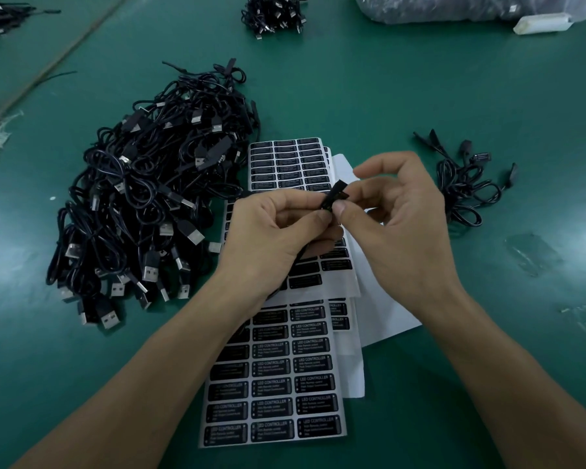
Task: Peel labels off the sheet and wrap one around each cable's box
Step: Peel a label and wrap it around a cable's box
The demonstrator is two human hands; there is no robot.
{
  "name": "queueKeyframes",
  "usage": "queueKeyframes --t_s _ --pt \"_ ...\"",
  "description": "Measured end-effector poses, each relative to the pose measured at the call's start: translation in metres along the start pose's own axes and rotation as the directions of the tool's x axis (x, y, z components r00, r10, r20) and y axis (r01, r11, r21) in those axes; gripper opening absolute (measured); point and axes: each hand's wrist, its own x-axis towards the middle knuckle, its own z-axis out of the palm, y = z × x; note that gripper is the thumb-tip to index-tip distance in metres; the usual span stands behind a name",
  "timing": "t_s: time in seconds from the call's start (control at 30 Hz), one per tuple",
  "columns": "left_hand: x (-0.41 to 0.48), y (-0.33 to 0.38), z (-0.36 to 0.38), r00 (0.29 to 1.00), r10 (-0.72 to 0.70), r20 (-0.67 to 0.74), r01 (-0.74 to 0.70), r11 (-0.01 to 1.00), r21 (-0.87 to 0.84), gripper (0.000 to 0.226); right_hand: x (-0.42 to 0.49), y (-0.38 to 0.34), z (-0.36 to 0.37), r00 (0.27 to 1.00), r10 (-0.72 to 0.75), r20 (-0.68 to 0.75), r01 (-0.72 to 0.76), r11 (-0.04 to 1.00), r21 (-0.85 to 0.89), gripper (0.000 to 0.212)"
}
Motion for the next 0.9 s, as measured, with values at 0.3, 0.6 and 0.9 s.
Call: queueKeyframes --t_s 0.3,0.6,0.9 --pt "0.0009 -0.0026 0.0001 1.0 0.016 -0.01 -0.016 1.0 -0.018 0.02 0.0023 -0.0002 -0.005 0.994 0.112 -0.012 -0.109 0.984 0.139 0.036" --pt "0.0021 -0.0037 -0.0018 1.0 0.009 0.005 -0.009 1.0 0.0 0.021 0.0047 0.0008 -0.0078 0.986 0.163 0.045 -0.168 0.973 0.155 0.035" --pt "0.0011 -0.0038 -0.002 1.0 0.029 0.001 -0.029 0.999 0.015 0.02 0.0032 0.0001 -0.0052 0.986 0.168 0.021 -0.169 0.974 0.151 0.036"
